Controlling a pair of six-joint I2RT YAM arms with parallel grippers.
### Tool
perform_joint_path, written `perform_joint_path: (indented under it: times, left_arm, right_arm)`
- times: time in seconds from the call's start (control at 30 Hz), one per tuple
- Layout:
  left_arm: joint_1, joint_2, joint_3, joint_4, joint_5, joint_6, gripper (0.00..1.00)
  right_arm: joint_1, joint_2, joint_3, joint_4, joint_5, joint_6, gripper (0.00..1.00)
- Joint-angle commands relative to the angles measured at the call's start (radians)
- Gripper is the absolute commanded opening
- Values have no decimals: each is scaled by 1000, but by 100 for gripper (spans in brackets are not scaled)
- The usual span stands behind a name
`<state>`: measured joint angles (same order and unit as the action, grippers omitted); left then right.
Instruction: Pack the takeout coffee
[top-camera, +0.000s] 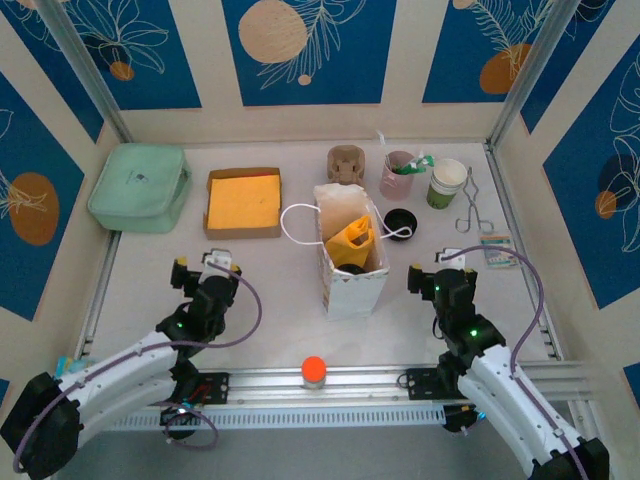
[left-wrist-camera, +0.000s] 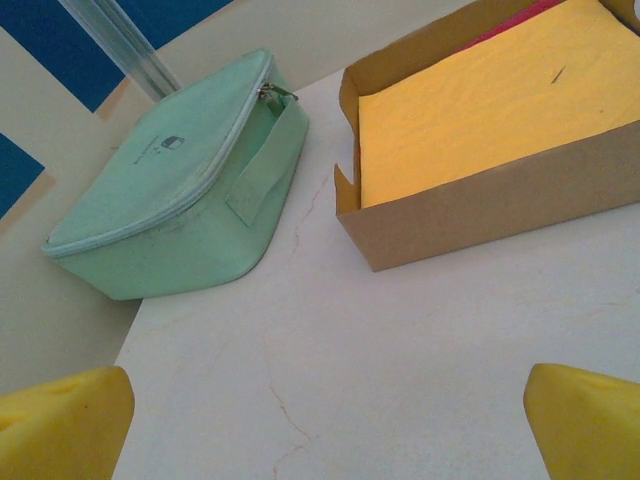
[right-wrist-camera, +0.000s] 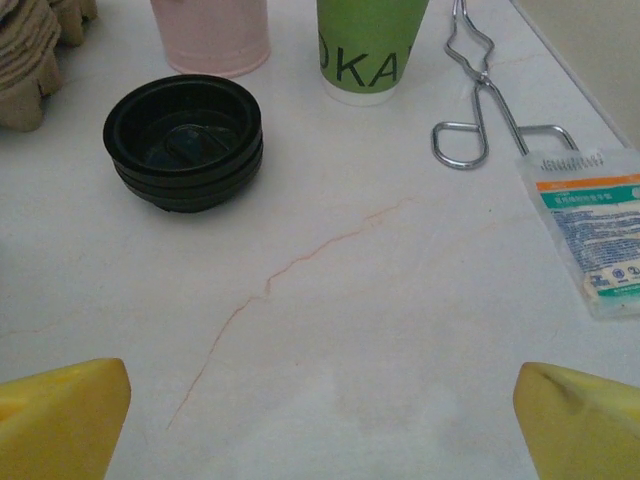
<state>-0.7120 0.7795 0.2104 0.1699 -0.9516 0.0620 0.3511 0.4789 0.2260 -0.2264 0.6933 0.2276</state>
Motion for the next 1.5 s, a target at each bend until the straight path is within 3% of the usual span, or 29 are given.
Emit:
perform_joint_path:
  times: [0.0, 0.53, 1.47]
  left_arm:
    - [2, 6, -11, 46, -16, 2, 100]
    - [50, 61, -2, 98, 16, -1, 100]
    - [176, 222, 39, 226, 118, -14, 99]
  right_arm:
    - [-24, 23, 1, 61, -39, 6, 99]
    - [-125, 119, 7, 153, -109, 5, 99]
    - [-204, 321, 45, 300, -168, -6, 99]
